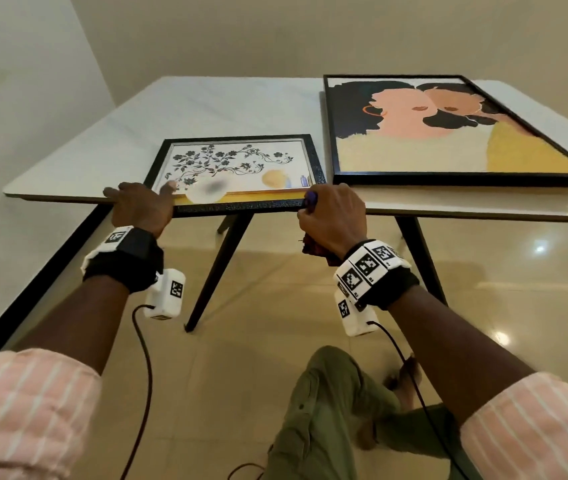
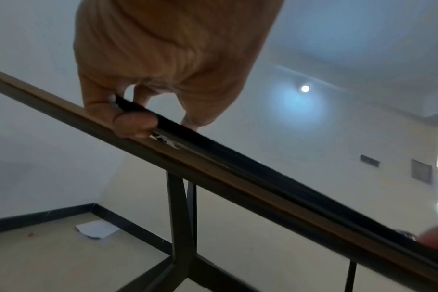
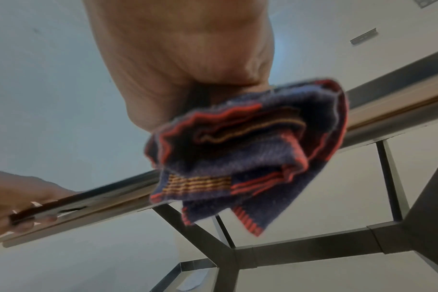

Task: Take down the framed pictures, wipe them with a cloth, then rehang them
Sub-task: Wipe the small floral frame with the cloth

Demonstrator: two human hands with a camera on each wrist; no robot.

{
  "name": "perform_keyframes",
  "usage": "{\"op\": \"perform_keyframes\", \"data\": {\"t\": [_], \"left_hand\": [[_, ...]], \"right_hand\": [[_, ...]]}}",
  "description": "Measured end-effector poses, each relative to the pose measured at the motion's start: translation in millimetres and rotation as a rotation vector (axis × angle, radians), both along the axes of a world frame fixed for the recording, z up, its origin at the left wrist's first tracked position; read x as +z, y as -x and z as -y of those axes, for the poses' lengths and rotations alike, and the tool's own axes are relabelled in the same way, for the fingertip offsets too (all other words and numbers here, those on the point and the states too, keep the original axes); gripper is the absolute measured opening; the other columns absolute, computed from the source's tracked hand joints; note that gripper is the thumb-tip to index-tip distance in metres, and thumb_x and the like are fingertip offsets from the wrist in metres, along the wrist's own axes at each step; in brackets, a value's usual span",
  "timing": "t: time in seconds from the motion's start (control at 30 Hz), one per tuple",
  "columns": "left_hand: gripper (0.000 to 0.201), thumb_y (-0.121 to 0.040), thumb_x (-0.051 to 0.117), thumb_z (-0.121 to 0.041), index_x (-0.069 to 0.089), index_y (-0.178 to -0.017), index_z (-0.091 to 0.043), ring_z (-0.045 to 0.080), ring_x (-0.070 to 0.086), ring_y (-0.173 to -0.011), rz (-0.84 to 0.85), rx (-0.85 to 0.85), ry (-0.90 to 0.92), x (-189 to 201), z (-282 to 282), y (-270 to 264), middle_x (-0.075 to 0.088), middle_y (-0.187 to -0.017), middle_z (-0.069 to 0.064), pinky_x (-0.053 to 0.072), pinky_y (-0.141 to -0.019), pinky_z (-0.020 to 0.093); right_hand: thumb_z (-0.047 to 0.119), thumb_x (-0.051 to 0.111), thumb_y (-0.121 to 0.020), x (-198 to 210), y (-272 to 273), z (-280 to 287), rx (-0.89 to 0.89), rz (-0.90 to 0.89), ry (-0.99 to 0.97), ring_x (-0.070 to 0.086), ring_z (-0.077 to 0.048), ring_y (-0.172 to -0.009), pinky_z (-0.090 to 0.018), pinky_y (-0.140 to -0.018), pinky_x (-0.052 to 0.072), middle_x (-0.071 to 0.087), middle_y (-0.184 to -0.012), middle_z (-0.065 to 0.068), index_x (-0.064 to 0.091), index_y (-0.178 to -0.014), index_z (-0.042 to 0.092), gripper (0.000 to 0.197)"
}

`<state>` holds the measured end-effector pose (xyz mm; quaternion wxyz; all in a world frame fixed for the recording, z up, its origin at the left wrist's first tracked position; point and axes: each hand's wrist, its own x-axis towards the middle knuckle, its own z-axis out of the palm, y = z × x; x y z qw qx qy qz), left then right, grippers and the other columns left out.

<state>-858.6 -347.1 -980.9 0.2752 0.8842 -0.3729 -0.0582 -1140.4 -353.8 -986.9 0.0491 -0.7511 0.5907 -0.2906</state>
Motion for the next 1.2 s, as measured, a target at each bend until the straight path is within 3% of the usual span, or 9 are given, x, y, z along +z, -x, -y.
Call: {"op": "perform_keyframes", "data": {"t": [0.3, 0.43, 0.53, 0.63, 0.77, 0.87, 1.0, 1.1, 1.2], "left_hand": [[0.059, -0.102, 0.023, -0.041, 0.047, -0.132, 0.003, 0.045, 0.045, -0.125, -0.053, -0.055, -0.035, -25, -60, -4, 0.049, -0.135, 0.028, 0.035, -0.104, 0.051], [0.051, -0.105, 0.021, -0.031, 0.046, -0.131, 0.005, 0.046, 0.045, -0.124, -0.065, -0.089, 0.007, -34, -96, 5, 0.046, -0.135, 0.033, 0.034, -0.104, 0.050], [0.047, -0.103, 0.022, -0.028, 0.049, -0.126, 0.002, 0.048, 0.051, -0.113, -0.096, -0.107, 0.042, -45, -133, 8, 0.052, -0.126, 0.034, 0.042, -0.097, 0.049], [0.045, -0.102, 0.025, -0.037, 0.057, -0.118, -0.009, 0.038, 0.062, -0.091, -0.338, -0.161, 0.151, -53, -162, 2, 0.062, -0.111, 0.017, 0.053, -0.070, 0.041], [0.060, -0.098, 0.016, -0.065, 0.064, -0.118, -0.034, 0.017, 0.066, -0.105, -0.962, -0.385, 0.234, -48, -184, 15, 0.067, -0.118, -0.006, 0.050, -0.089, 0.034], [0.061, -0.101, 0.023, -0.060, 0.056, -0.135, -0.022, 0.029, 0.059, -0.120, -0.961, -0.491, 0.108, -66, -175, 48, 0.063, -0.129, 0.007, 0.050, -0.095, 0.048], [0.061, -0.100, 0.021, -0.059, 0.052, -0.138, -0.022, 0.026, 0.060, -0.116, -1.028, -0.520, -0.006, -97, -158, 107, 0.062, -0.130, 0.004, 0.047, -0.098, 0.047], [0.069, -0.095, 0.030, -0.067, 0.058, -0.130, -0.013, 0.030, 0.065, -0.105, -0.988, -0.444, -0.098, -135, -142, 146, 0.066, -0.121, 0.011, 0.051, -0.094, 0.045], [0.102, -0.075, 0.029, -0.089, 0.060, -0.121, -0.003, 0.038, 0.064, -0.104, -0.775, -0.390, -0.200, -189, -122, 184, 0.064, -0.122, 0.020, 0.050, -0.096, 0.049]], "right_hand": [[0.035, 0.062, -0.077, 19, 34, -33, -0.306, 0.232, 0.004, 0.062, -0.026, -0.072, -0.028, -0.063, 0.040, 0.063, -0.071, -0.002, 0.063, -0.071, 0.015, 0.021], [0.053, 0.075, -0.073, 23, 50, -43, -0.302, 0.386, -0.482, 0.064, -0.024, -0.081, -0.035, -0.075, 0.054, 0.067, -0.090, -0.003, 0.064, -0.087, 0.012, 0.045], [0.035, 0.081, -0.077, 23, 65, -57, -0.176, 0.540, -0.722, 0.065, -0.017, -0.058, -0.030, -0.060, 0.057, 0.073, -0.073, -0.006, 0.071, -0.094, 0.002, 0.038], [0.025, 0.080, -0.080, 25, 82, -82, -0.091, 0.412, -0.790, 0.056, -0.012, -0.038, -0.019, -0.040, 0.045, 0.063, -0.053, -0.003, 0.065, -0.076, 0.002, 0.028], [0.036, 0.087, -0.070, 10, 119, -114, -0.047, 0.259, -0.868, 0.059, -0.025, -0.054, -0.035, -0.059, 0.057, 0.065, -0.060, -0.011, 0.064, -0.060, 0.005, 0.040], [0.025, 0.084, -0.075, -8, 158, -140, -0.062, 0.235, -0.924, 0.063, -0.022, -0.048, -0.029, -0.051, 0.057, 0.067, -0.056, -0.011, 0.065, -0.068, -0.002, 0.034], [0.026, 0.083, -0.076, -37, 218, -170, -0.136, 0.156, -1.076, 0.062, -0.021, -0.048, -0.024, -0.049, 0.050, 0.070, -0.064, -0.015, 0.069, -0.089, -0.012, 0.042], [0.027, 0.082, -0.078, -71, 260, -192, -0.197, 0.094, -1.204, 0.055, -0.017, -0.038, -0.019, -0.042, 0.042, 0.064, -0.052, -0.010, 0.066, -0.067, -0.002, 0.035], [0.037, 0.085, -0.072, -106, 296, -206, -0.219, -0.069, -1.291, 0.050, -0.013, -0.037, -0.021, -0.048, 0.040, 0.059, -0.048, -0.003, 0.064, -0.060, 0.006, 0.039]]}}
